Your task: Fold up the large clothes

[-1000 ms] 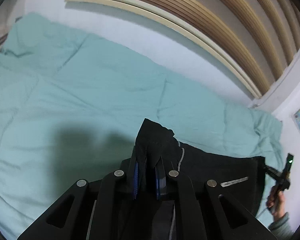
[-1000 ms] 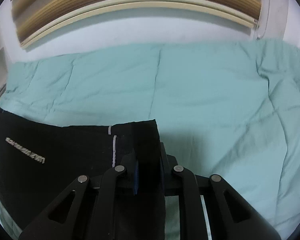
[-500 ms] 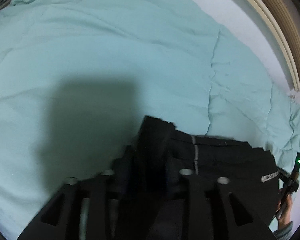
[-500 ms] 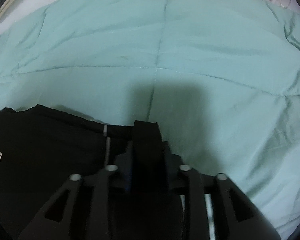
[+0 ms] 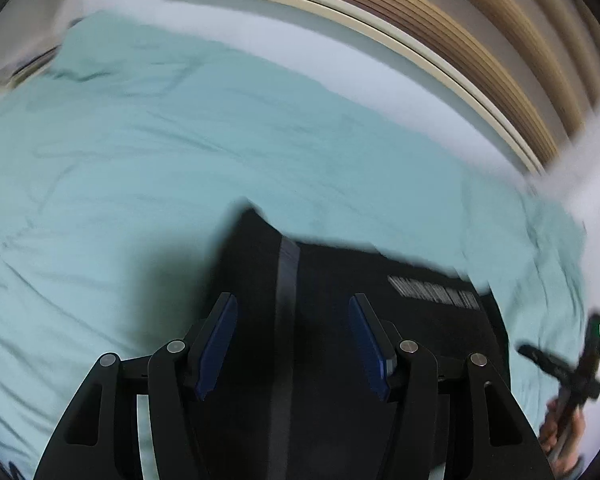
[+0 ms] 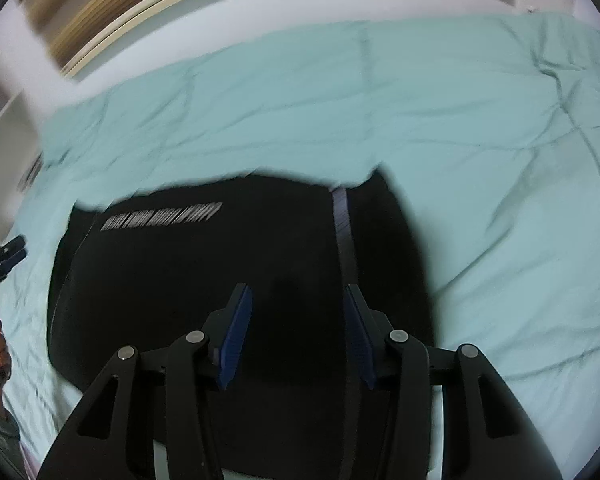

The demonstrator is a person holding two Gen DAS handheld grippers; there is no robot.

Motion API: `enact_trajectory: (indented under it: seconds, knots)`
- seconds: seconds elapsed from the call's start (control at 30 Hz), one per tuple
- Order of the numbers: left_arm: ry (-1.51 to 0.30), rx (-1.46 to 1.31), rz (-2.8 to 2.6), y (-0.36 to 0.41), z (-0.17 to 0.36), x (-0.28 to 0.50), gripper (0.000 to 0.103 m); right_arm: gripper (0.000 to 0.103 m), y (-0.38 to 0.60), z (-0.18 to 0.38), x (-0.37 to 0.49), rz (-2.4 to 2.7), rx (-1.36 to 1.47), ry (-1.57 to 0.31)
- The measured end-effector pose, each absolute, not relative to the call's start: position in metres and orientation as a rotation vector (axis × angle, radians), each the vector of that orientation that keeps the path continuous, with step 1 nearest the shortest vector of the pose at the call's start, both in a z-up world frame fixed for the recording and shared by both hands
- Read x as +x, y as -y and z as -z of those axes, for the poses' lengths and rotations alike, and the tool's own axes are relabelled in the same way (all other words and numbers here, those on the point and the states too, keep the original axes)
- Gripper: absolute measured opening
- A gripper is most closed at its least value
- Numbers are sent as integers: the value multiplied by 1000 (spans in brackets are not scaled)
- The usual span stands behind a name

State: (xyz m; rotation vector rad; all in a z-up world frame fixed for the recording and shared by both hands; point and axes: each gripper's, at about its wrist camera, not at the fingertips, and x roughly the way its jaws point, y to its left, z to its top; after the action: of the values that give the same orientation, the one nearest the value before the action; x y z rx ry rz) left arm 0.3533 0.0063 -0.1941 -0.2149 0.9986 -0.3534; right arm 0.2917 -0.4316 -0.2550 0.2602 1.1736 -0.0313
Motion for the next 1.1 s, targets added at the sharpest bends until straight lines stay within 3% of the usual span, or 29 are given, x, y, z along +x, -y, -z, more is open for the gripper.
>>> enact_trajectory:
  seconds: [0.17, 0.23, 0.3, 0.4, 0.6, 0.87, 1.0, 1.1]
  knots:
    - [-998, -46, 414, 70, 216, 289, 60, 50, 377, 278, 266, 10, 233, -1205]
    - [-1033, 3, 431, 91, 238, 278, 60, 56, 366, 294, 264, 19, 212, -1214]
    - [-1046, 94, 391, 110, 265, 276, 62, 71, 353, 307, 264, 33, 158, -1210]
    - [-1142, 35, 376, 105, 304, 294, 64, 79, 348, 339, 269, 47, 115, -1261]
    - [-1143, 53, 375, 109, 301, 297, 65, 79, 355, 351, 274, 45, 139, -1281]
    - [-1035, -85, 433, 99, 227, 327, 64, 79, 367, 279, 305, 15, 174, -1120]
    - [-1125, 2, 383, 125, 258, 360, 64, 72, 366, 309, 344, 73, 146, -1180]
    - [-1211, 29, 350, 136, 305, 371, 65, 74, 368, 357, 360, 67, 187, -1288]
